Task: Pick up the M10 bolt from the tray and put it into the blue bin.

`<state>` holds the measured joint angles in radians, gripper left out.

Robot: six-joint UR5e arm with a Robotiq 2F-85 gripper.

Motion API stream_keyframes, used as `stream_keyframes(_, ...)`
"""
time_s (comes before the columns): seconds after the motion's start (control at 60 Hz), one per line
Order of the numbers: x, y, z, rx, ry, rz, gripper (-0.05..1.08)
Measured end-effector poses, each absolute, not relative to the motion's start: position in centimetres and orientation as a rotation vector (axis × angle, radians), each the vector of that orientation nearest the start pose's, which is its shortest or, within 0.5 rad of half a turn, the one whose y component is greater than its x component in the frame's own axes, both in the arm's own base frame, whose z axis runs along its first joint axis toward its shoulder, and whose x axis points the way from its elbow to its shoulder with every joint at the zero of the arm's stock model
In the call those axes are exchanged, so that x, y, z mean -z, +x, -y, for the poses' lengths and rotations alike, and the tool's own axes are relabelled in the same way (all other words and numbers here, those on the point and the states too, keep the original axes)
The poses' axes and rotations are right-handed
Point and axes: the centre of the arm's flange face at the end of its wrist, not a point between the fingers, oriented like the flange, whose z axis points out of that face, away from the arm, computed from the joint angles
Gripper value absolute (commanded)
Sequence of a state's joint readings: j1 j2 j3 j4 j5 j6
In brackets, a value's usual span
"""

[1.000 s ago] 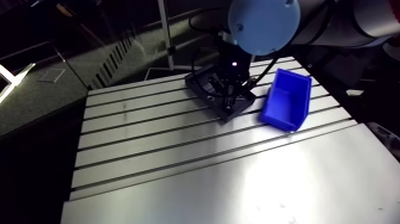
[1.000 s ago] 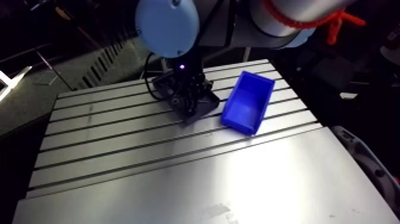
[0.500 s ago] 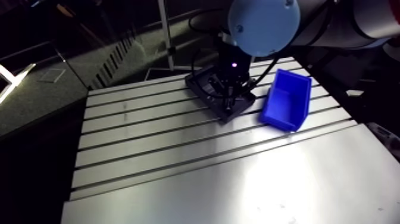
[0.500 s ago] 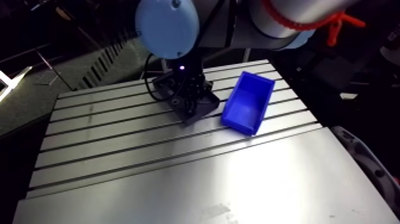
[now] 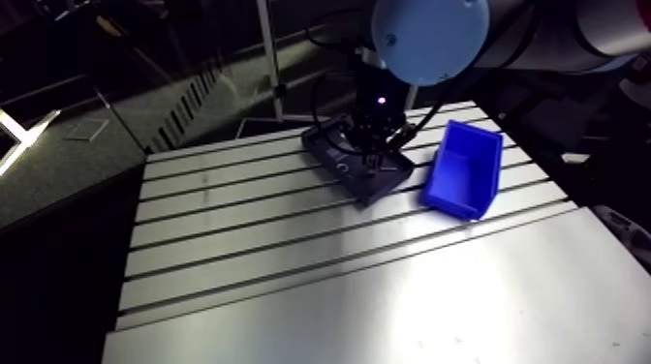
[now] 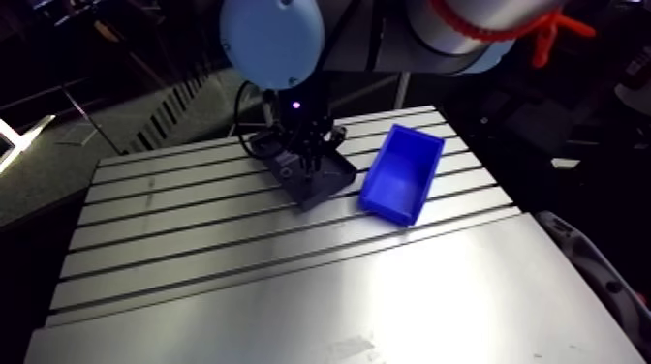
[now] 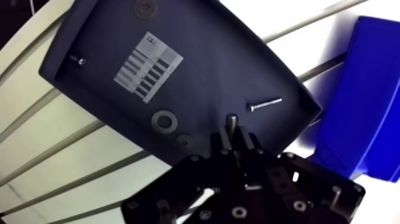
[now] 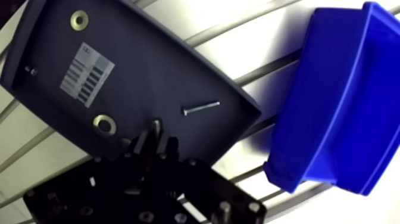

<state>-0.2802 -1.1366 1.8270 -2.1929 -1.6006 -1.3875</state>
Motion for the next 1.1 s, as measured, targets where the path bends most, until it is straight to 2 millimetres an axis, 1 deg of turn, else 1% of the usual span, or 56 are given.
stream_keyframes(0.333, -21.8, -59.0, -3.3, -0.038, 0.645, -3.051, 1.04)
stream_keyframes(0.45, -23.4, -59.1, -3.3, -0.038, 0.595, -3.091, 1.07)
stream_keyframes(0.55, -25.3, -59.1, -3.3, -0.041, 0.525, -3.130, 1.07)
stream_keyframes(0.7, -28.0, -58.8, -3.2, -0.048, 0.395, -3.170, 1.07)
stream_keyframes(0.8, -30.1, -58.6, -3.2, -0.053, 0.259, -3.190, 1.08)
stream_keyframes(0.917, -31.9, -58.4, -3.2, -0.057, 0.131, -3.195, 1.07)
stream_keyframes(1.1, -34.5, -58.3, -3.1, -0.049, -0.115, -3.170, 1.07)
